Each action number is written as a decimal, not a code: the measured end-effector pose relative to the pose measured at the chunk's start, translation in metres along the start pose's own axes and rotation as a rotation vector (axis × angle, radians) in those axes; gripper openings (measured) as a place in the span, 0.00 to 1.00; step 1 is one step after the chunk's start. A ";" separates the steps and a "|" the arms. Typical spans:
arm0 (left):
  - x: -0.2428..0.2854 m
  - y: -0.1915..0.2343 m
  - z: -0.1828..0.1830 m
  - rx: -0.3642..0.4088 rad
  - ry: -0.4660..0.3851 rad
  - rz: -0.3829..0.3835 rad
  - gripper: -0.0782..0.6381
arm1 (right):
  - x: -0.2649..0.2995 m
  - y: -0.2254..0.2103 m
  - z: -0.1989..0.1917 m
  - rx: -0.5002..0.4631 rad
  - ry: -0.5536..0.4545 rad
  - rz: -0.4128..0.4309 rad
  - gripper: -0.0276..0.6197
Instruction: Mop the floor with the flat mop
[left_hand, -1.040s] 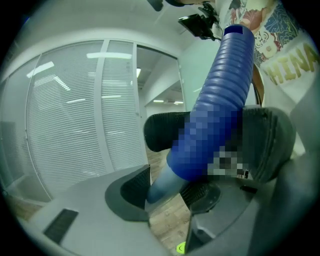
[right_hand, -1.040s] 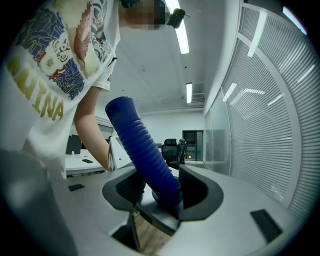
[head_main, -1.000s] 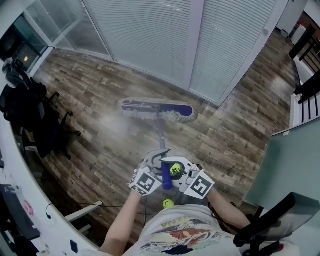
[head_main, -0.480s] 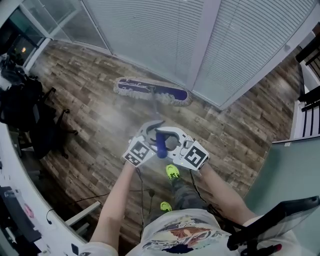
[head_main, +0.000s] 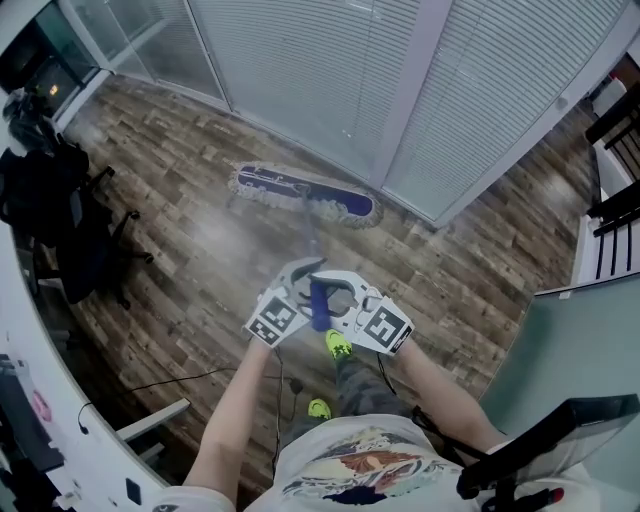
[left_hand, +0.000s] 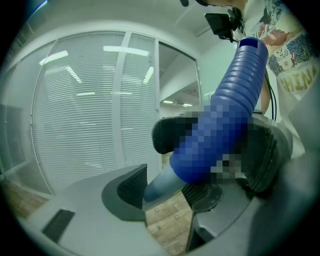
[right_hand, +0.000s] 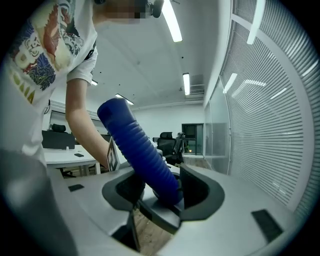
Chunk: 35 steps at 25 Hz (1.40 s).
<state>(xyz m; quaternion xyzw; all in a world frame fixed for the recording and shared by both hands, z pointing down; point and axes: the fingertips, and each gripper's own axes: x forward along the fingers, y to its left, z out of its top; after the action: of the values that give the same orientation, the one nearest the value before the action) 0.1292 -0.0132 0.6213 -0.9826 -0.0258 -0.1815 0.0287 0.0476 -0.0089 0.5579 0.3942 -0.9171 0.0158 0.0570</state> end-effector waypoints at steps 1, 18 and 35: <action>-0.011 -0.013 -0.002 -0.003 -0.004 0.001 0.35 | -0.001 0.017 0.002 0.004 0.001 0.001 0.35; -0.238 -0.339 -0.046 -0.020 0.009 -0.002 0.35 | -0.060 0.411 0.024 0.002 0.025 0.061 0.35; -0.284 -0.532 -0.033 -0.093 0.072 0.127 0.35 | -0.180 0.582 0.034 -0.005 0.016 0.217 0.35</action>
<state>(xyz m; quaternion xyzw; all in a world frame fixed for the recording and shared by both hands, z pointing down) -0.1795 0.5035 0.5756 -0.9753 0.0462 -0.2157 -0.0044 -0.2542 0.5193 0.5119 0.2921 -0.9540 0.0227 0.0634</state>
